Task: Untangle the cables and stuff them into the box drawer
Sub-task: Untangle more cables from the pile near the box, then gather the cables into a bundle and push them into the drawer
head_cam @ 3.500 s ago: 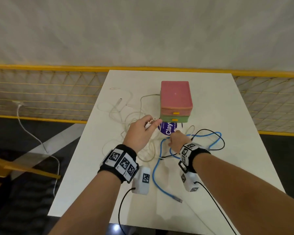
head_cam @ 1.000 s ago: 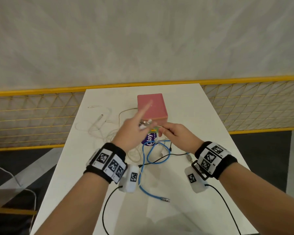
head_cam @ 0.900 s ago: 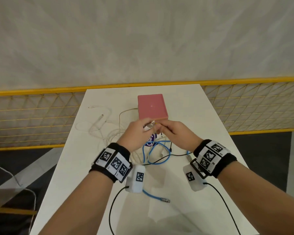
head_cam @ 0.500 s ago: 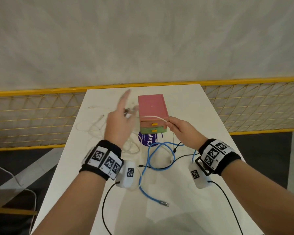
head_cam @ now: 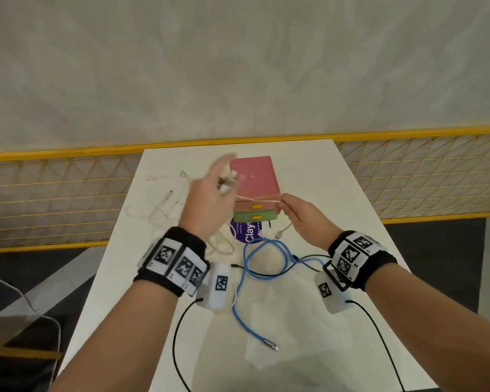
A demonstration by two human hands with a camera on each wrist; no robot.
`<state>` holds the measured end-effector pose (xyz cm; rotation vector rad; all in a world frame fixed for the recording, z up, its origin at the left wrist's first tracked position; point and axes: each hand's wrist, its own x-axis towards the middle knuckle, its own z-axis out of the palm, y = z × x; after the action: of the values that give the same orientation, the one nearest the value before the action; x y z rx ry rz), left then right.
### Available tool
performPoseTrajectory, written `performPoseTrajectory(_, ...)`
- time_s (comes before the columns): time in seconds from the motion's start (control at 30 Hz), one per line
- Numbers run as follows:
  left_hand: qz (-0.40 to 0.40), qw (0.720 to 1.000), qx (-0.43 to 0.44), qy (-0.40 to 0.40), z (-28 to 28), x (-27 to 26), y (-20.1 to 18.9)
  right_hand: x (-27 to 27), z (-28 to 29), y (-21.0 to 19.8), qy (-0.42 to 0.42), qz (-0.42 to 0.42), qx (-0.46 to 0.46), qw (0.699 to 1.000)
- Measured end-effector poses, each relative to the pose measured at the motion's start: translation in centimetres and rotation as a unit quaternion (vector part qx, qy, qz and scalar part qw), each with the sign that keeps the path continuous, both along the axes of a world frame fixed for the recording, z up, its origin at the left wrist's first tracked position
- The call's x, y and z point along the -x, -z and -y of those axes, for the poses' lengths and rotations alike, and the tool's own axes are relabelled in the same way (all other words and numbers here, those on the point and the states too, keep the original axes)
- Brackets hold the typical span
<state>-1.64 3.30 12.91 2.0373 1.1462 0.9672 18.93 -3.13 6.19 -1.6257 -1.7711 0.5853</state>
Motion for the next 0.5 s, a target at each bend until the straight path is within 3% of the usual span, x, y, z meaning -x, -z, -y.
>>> performPoseTrajectory(0.1,-0.108,0.989,0.018,0.097,1.3,-1.8,2.2,1.7,-0.9,-0.9,-0.024,-0.016,-0.03,0.999)
performPoseTrajectory(0.3,-0.041,0.998,-0.049,0.006,0.0,-0.3,2.3,0.9,-0.2,-0.6,-0.039,0.029,0.008,0.999)
performPoseTrajectory(0.37,-0.013,0.997,-0.056,-0.041,-0.6,0.7,2.1,0.4,0.0,0.7,-0.042,0.077,0.021,0.996)
performPoseTrajectory(0.5,-0.045,0.997,-0.032,-0.058,-0.9,1.8,2.7,1.1,-0.8,1.2,-0.031,0.224,0.063,0.972)
